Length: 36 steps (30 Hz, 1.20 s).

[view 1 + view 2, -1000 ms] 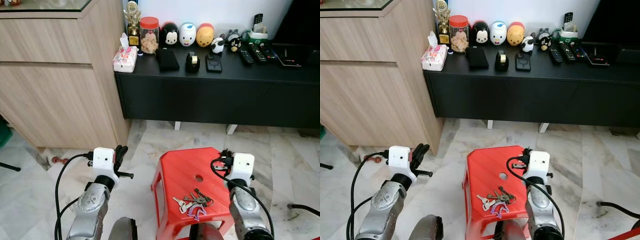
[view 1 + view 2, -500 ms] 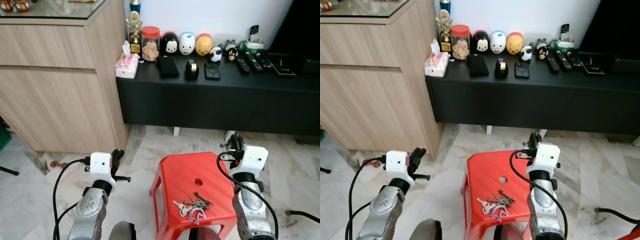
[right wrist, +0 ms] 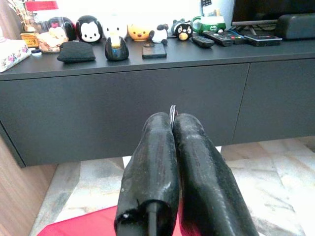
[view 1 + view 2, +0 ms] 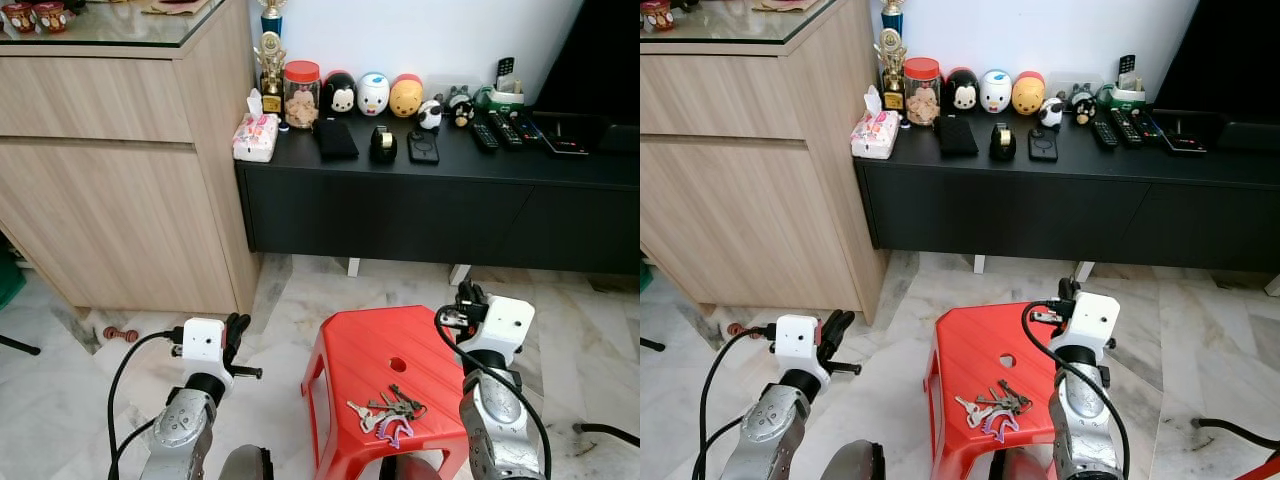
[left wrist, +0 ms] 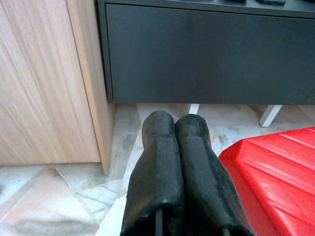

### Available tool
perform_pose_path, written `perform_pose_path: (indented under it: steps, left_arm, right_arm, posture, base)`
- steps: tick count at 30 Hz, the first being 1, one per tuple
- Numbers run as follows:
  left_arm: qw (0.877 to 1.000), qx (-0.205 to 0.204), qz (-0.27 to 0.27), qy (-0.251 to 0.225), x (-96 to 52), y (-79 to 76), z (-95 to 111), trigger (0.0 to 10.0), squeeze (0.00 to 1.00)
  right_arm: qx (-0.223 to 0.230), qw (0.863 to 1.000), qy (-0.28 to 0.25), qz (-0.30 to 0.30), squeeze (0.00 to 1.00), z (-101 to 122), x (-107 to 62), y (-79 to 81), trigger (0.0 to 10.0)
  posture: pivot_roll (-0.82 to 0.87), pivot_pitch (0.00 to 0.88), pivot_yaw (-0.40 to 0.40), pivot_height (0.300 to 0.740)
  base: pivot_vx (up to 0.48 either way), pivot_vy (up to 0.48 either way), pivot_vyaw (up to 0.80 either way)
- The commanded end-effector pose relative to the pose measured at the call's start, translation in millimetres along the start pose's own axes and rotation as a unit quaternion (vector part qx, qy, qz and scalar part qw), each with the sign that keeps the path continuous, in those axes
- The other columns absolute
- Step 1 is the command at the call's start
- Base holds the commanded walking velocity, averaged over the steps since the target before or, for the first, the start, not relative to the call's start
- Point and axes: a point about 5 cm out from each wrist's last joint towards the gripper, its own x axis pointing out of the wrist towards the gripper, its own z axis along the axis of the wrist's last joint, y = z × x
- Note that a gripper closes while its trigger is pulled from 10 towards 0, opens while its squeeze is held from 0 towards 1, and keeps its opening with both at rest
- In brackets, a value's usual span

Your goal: Hang keys on a hook

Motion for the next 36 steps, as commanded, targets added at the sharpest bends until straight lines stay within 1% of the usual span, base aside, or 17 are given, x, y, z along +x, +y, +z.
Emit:
perform_pose_path:
  steps: [1, 6, 11, 14, 26, 30, 36]
  left_arm:
    - [1.000, 0.004, -0.005, 0.004, -0.2, -1.6, -2.1, 10.0, 0.00]
    - [1.000, 0.005, -0.007, 0.004, -0.1, -1.8, -2.8, 10.0, 0.00]
    - [1.000, 0.006, -0.009, 0.003, 0.2, -2.3, -2.8, 10.0, 0.00]
    - [1.000, 0.006, -0.012, 0.003, 0.1, -2.8, -2.7, 10.0, 0.00]
    - [1.000, 0.008, -0.015, 0.003, 0.1, -3.1, -1.9, 10.0, 0.00]
    - [1.000, 0.006, -0.013, 0.005, -0.8, -3.6, -3.1, 10.0, 0.00]
    - [1.000, 0.007, -0.012, 0.006, -1.4, -2.5, -3.0, 10.0, 0.00]
  right_arm:
    - [0.004, 1.000, -0.010, -0.002, 0.00, 7.2, 3.3, 0.1, 10.0]
    - [0.004, 1.000, -0.003, 0.002, 0.00, 5.7, 3.3, 1.4, 10.0]
    - [0.003, 1.000, 0.000, 0.001, 0.00, 5.6, 4.3, 0.4, 10.0]
    - [-0.005, 1.000, 0.006, 0.003, 0.00, 5.1, 5.5, 0.7, 10.0]
    - [0.000, 1.000, 0.004, -0.002, 0.00, 6.9, 7.3, -1.3, 10.0]
    - [-0.003, 1.000, 0.005, -0.007, 0.00, 7.9, 8.1, -5.2, 10.0]
    - [-0.002, 1.000, 0.008, -0.008, 0.00, 6.9, 7.8, -4.1, 10.0]
  posture:
    - [0.15, 0.000, -0.051, 0.632]
    - [0.15, 0.000, -0.051, 0.632]
    - [0.15, 0.000, -0.050, 0.632]
    - [0.15, 0.000, -0.049, 0.632]
    - [0.15, 0.000, -0.050, 0.632]
    - [0.14, 0.000, -0.048, 0.632]
    - [0.15, 0.001, -0.048, 0.632]
  base:
    - [0.000, 0.000, 0.00]
    - [0.000, 0.000, 0.00]
    - [-0.244, 0.000, 0.00]
    - [-0.255, 0.000, 0.00]
    - [-0.304, 0.000, 0.00]
    - [-0.310, 0.000, 0.00]
    - [-0.304, 0.000, 0.00]
